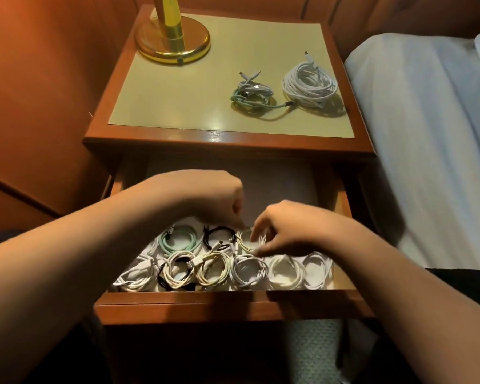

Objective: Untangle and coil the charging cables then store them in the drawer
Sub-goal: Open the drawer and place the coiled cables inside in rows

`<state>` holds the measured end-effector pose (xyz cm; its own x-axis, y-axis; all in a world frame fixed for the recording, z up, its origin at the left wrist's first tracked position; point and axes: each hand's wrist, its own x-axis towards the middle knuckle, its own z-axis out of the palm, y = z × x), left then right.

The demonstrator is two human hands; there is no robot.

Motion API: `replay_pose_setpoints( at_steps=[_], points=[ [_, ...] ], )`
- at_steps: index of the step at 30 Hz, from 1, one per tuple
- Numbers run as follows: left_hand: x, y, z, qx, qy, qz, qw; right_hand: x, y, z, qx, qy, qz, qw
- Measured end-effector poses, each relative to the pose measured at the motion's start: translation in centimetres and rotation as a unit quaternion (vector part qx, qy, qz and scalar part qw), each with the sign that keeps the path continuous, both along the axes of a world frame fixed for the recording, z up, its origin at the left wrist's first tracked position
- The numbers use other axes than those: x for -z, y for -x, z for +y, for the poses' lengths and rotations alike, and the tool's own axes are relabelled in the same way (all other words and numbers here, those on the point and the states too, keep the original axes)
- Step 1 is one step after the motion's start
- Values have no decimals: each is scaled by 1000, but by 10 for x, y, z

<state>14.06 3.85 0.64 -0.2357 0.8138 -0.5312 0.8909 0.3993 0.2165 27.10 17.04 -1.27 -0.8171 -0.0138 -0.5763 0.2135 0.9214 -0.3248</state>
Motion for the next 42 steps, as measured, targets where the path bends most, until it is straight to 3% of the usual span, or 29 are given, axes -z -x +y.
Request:
replay_pose_setpoints(
  at_steps=[3,7,14,21,25,29,42],
  points=[
    [-16,18,3,-71,-113,50,990,-23,6,24,60,19,89,994],
    [-25,45,13,-157,-231,44,959,-33,18,52,125,29,195,972],
    [-11,83,37,-239,-342,4,909,-26,61,82,171,-62,318,930],
    [2,97,51,-246,-423,26,871,-25,102,94,191,-95,431,877],
    [8,101,56,-226,-423,34,877,-22,119,96,164,-117,441,875],
    [17,98,57,-210,-395,59,892,-13,126,93,143,-142,398,895],
    [25,89,60,-177,-411,99,889,-6,128,103,208,-37,386,898]
  ],
)
